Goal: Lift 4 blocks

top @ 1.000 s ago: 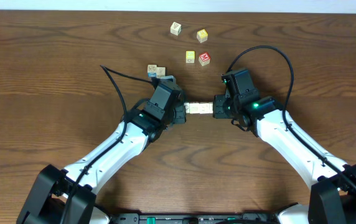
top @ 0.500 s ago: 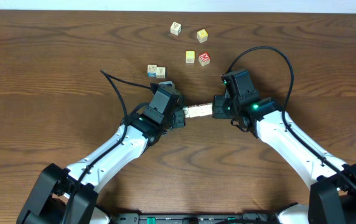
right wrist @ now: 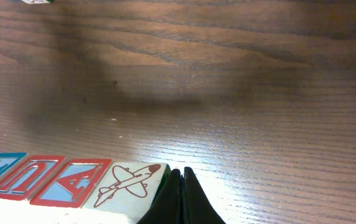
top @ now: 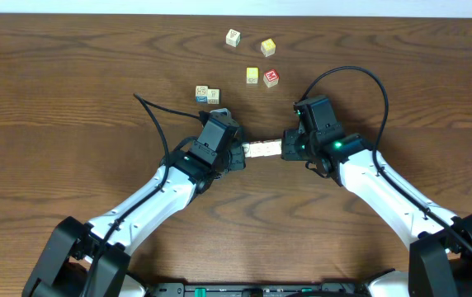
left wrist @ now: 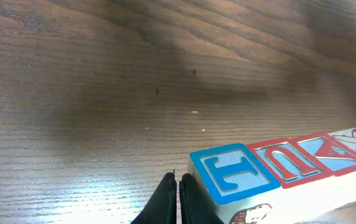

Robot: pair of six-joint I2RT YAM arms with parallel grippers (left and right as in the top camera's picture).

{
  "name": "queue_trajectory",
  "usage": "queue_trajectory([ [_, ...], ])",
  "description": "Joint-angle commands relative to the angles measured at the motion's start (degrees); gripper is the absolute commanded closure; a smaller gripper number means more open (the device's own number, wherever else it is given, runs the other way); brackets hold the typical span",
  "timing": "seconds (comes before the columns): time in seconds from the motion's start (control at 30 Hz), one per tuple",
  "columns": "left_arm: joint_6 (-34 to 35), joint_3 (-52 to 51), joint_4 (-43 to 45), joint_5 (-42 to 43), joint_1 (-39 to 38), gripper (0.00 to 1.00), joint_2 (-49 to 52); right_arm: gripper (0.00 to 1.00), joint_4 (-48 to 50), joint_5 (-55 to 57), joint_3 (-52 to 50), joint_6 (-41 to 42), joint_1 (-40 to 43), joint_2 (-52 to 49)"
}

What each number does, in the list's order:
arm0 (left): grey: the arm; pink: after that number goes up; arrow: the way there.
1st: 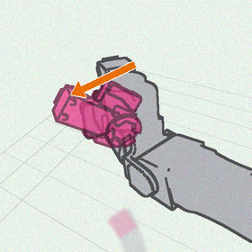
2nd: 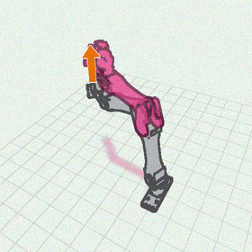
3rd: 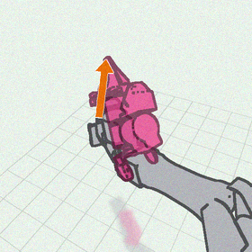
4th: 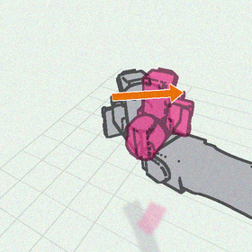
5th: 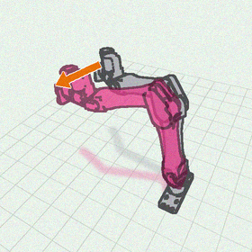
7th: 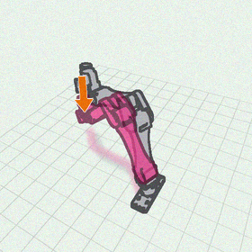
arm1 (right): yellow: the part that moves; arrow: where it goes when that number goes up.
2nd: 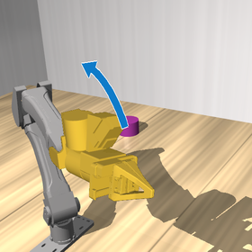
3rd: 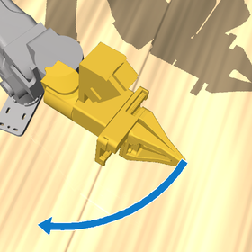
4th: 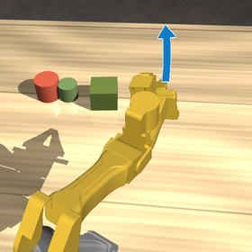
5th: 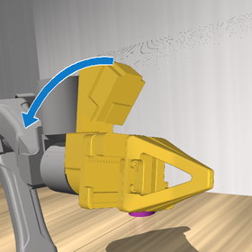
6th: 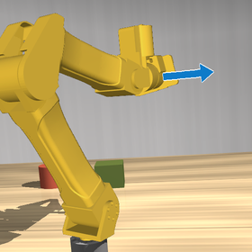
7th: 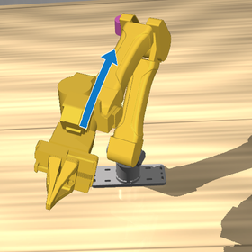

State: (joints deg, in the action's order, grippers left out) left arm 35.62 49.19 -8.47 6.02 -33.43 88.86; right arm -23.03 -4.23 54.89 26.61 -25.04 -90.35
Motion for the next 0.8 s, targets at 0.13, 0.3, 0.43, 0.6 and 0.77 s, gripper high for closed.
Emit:
queue_trajectory([
  [0.13,0.4,1.5,3.9,14.1,-4.1,0.93,-0.1,0.99,2.5,-18.8,0.1,2.4,-6.7,-0.4],
  [0.3,0.5,1.5,4.0,14.0,-4.8,0.93,-0.1,0.99,2.7,-18.8,0.1,2.7,-7.0,-0.4],
  [0.43,0.5,1.4,4.4,14.0,-4.9,0.93,-0.1,0.99,2.7,-18.8,0.0,2.8,-7.0,-0.5],
  [0.6,1.0,0.7,5.0,13.9,-4.9,0.93,-0.1,0.99,2.7,-18.8,-0.4,3.2,-7.0,-1.0],
  [0.77,1.2,0.3,5.2,13.9,-4.9,0.93,-0.1,0.99,3.0,-18.8,-0.4,3.4,-7.0,-1.2],
])
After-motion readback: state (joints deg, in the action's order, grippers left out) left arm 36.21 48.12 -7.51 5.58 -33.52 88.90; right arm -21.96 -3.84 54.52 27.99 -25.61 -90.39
